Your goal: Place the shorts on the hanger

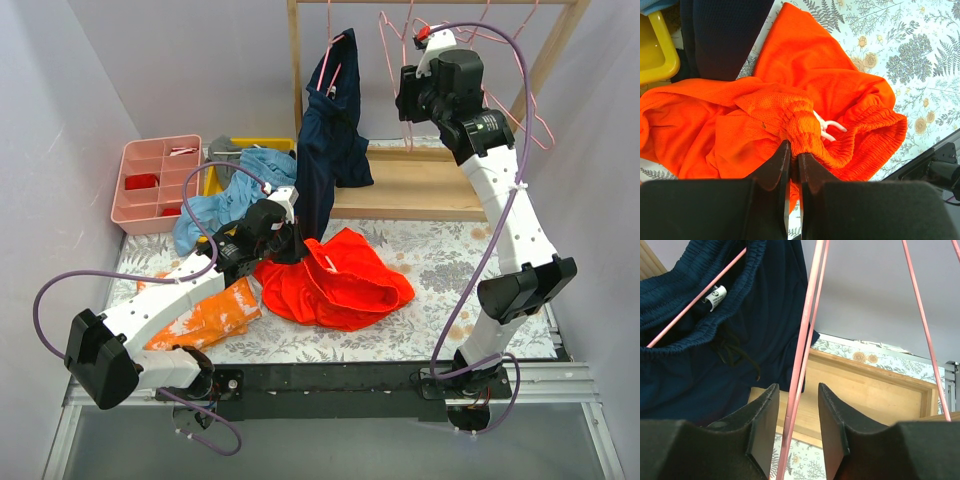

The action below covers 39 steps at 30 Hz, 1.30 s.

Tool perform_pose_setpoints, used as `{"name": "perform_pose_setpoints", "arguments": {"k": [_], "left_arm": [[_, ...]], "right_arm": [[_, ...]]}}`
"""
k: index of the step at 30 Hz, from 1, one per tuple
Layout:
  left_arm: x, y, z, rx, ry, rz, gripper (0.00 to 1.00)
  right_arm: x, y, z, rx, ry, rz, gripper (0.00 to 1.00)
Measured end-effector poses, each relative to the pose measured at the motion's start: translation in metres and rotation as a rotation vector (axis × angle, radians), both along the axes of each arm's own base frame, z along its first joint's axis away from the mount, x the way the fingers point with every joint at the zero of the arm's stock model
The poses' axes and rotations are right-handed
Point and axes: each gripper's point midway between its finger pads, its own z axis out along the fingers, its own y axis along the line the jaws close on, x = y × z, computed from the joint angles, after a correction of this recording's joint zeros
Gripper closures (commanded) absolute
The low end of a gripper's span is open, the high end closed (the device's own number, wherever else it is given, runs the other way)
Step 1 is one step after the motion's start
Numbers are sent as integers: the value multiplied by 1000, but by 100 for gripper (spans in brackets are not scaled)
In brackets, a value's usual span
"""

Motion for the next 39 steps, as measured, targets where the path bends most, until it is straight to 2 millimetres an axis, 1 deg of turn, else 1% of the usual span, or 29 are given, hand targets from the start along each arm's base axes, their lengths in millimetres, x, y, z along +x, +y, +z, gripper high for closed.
{"name": "perform_pose_setpoints", "arguments": {"k": [4,7,9,10,12,15,16,19,25,28,31,37,39], "left_arm": [[0,0,0,-1,-1,0,100],[1,-1,1,-5,-5,-1,100],[2,-1,2,-8,-9,-1,100],[2,-2,3,-11,-11,-1,100],[2,-2,3,-12,-13,-1,100],[3,-3,4,-14,-15,-1,100],[3,-3,4,-14,-15,-1,100],[3,-3,4,-14,-15,-1,100],[3,-3,4,-15,-15,-2,100],[3,-3,4,-15,-15,-2,100],[3,-3,4,-14,-14,-2,100],[3,-2,3,-12,-14,-1,100],[3,-2,3,-12,-14,-1,100]], "right_arm": [[1,3,-3,-2,6,4,62],[5,5,-12,-11,28,5,64],[7,6,-21,-19,52,5,70],[8,5,-24,-22,60,3,77],[8,4,-24,-27,60,-2,83],[8,1,-18,-27,47,-19,93],[8,0,-16,-25,42,-23,99],[9,-1,-10,-37,24,-26,99],[11,-5,-7,-46,9,-41,99],[10,-7,-1,-40,-14,-53,99],[5,-10,7,-32,-39,-62,99],[-13,-18,36,1,-117,-70,99],[-21,-21,42,13,-136,-71,99]]}}
